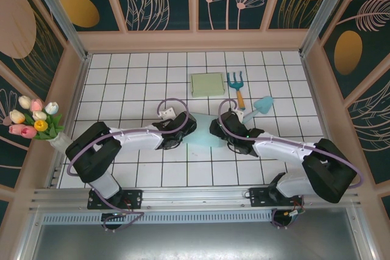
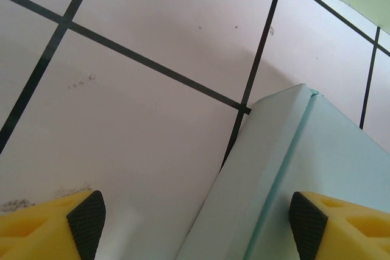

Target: Fold the paper box

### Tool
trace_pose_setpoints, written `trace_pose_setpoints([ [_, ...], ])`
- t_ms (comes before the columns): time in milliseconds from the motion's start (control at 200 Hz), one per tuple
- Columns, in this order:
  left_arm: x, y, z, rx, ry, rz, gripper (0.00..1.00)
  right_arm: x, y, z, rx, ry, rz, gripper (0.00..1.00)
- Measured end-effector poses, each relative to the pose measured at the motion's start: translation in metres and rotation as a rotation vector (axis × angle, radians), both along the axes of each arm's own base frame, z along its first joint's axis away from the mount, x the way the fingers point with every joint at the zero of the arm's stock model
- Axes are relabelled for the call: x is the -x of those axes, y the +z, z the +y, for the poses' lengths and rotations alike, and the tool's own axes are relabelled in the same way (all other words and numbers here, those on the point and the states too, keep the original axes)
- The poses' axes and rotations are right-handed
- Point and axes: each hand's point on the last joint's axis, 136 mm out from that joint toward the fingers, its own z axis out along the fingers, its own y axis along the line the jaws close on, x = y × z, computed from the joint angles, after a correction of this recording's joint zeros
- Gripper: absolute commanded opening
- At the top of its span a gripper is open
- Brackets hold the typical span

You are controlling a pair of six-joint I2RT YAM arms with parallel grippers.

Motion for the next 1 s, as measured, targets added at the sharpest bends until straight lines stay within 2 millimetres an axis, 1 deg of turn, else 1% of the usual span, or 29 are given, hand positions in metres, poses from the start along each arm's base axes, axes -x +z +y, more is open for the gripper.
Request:
trace_pose_setpoints([
  [65,-0.001,0.001,-0.001,-0.006,-0.006,-0.004,0.81,-0.001,-0.002,0.001,0.012,0.008,0.0,0.7],
  [220,-0.005,0.008,-0.005,-0.023,-0.034,-0.021,0.84,0.0,-0.021,0.001,0.059,0.024,0.03,0.68],
  [325,-0.006,0.012,-0.006,-0.041,-0.066,-0.036,0.88,-0.002,-0.02,0.004,0.05,0.035,0.021,0.65],
  [395,-0.007,0.02,-0.007,-0.045,-0.09,-0.054,0.91,-0.002,-0.021,0.006,0.046,0.046,0.017,0.64],
  [500,-0.009,0.039,-0.01,-0.037,-0.138,-0.104,0.98,-0.002,-0.022,0.007,0.04,0.054,0.013,0.64],
  [560,-0.009,0.049,-0.015,-0.021,-0.176,-0.132,0.99,-0.002,-0.022,0.007,0.037,0.056,0.007,0.64],
  [631,-0.009,0.054,-0.022,-0.007,-0.215,-0.141,0.99,-0.002,-0.023,0.007,0.034,0.056,0.003,0.64],
  [696,-0.008,0.052,-0.027,-0.012,-0.249,-0.125,0.98,-0.002,-0.023,0.007,0.031,0.056,0.0,0.64],
  [851,-0.01,0.04,-0.048,-0.025,-0.334,-0.079,0.98,-0.002,-0.022,0.007,0.033,0.064,-0.007,0.64],
  [901,-0.01,0.035,-0.049,-0.04,-0.345,-0.067,0.99,-0.002,-0.022,0.007,0.035,0.067,-0.008,0.64],
  [1001,-0.008,0.025,-0.043,-0.095,-0.352,-0.032,0.99,-0.002,-0.022,0.007,0.037,0.069,-0.01,0.64],
])
